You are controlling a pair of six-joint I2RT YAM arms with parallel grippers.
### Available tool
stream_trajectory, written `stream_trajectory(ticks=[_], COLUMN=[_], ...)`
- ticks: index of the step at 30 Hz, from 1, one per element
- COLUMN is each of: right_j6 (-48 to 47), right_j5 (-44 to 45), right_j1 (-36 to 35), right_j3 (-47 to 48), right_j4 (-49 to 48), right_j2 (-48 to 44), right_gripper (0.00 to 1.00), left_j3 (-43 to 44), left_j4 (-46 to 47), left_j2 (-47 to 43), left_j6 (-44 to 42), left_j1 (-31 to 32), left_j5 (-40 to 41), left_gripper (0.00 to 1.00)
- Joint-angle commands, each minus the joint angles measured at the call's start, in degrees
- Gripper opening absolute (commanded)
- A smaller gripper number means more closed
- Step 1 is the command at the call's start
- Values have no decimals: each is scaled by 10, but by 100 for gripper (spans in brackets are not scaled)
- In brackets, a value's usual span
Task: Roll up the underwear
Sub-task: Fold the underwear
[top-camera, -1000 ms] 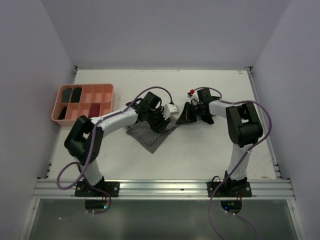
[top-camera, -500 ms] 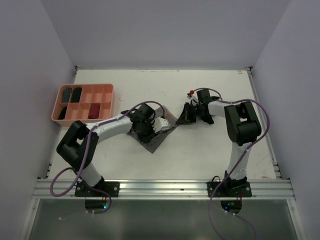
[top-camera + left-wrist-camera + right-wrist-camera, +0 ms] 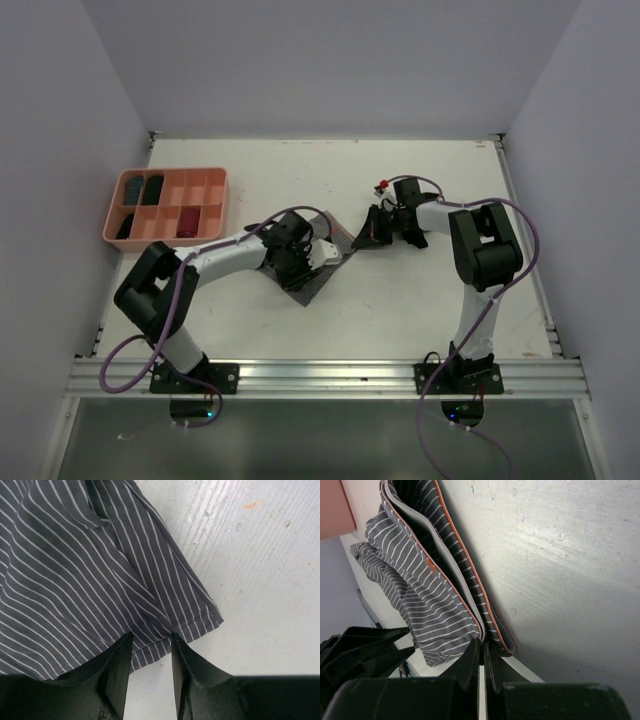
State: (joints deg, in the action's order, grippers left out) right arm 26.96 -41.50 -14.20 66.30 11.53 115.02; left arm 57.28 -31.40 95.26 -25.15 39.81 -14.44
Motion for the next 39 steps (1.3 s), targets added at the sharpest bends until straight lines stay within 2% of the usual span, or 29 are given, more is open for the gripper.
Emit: stream_trajectory(ticks=[1, 7, 10, 16, 22, 30, 39], right_j6=[0, 1, 0, -1, -2, -3, -5], right_j5=[1, 2, 1, -1, -1, -2, -3], right_j1=[3, 4, 5, 6, 6, 7, 10], right_j3=[19, 20, 22, 23, 22, 29, 28], right_j4=[-8, -7, -6, -4, -3, 2, 3], right_j2=[2, 3, 5, 6, 3, 3, 1], right_gripper=[0, 0, 0, 0, 0, 0, 0], left_j3=[1, -2, -2, -1, 2, 39, 59], left_j4=[-2, 17, 24, 23, 14, -35, -54], left_j2=[-12, 8, 18, 20, -10, -64, -53], left_j6=[-5, 1, 6, 3, 3, 3, -3], left_j1=[7, 11, 11, 11, 11, 13, 32], left_j5=[-16, -13, -9, -6, 0, -52, -106], left_gripper=[40, 40, 37, 21, 0, 0, 0])
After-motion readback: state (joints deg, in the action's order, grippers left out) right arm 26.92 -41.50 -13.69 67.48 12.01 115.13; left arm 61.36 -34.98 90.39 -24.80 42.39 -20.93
